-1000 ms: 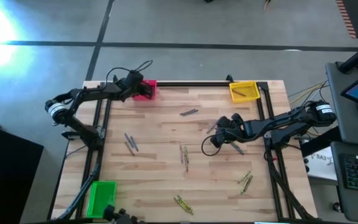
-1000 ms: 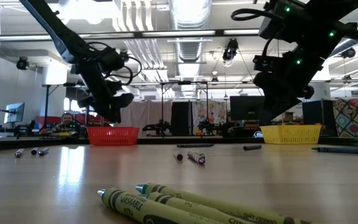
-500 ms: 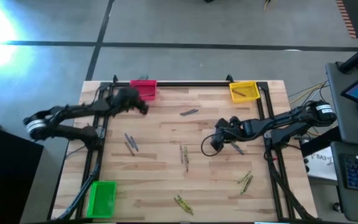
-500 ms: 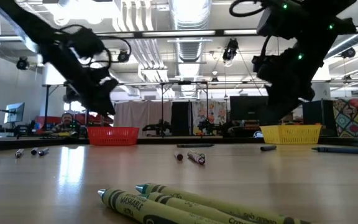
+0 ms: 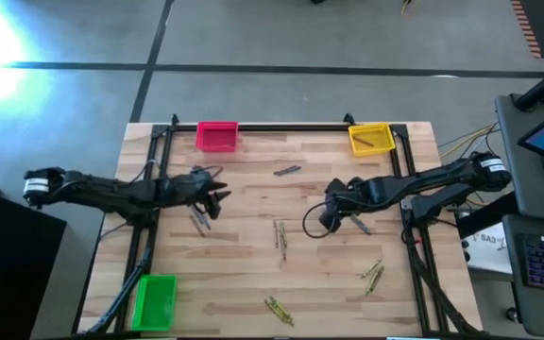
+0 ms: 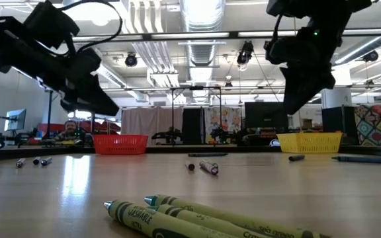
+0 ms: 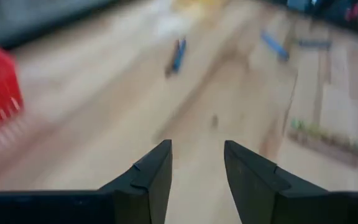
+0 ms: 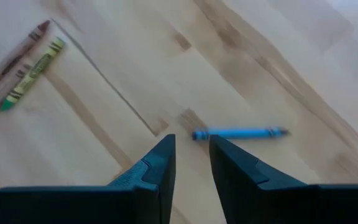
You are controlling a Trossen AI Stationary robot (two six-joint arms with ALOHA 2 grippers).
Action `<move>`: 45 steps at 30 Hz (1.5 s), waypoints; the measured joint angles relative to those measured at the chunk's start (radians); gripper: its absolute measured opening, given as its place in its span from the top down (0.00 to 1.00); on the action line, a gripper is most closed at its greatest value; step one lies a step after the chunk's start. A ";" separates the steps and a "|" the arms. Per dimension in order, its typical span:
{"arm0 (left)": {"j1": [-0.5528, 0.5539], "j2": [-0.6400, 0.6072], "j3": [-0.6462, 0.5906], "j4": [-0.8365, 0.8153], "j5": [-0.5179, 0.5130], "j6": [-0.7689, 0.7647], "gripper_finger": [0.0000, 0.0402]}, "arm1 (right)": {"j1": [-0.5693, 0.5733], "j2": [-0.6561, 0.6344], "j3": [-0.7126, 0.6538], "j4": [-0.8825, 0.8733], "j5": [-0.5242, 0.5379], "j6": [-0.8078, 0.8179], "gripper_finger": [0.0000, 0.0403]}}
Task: Sort crayons
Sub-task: Put the blue crayon into the green bin
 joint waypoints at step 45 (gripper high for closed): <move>-0.074 0.555 0.400 -0.830 0.143 -0.374 0.96 | 0.000 0.001 -0.100 0.045 0.147 -0.072 0.80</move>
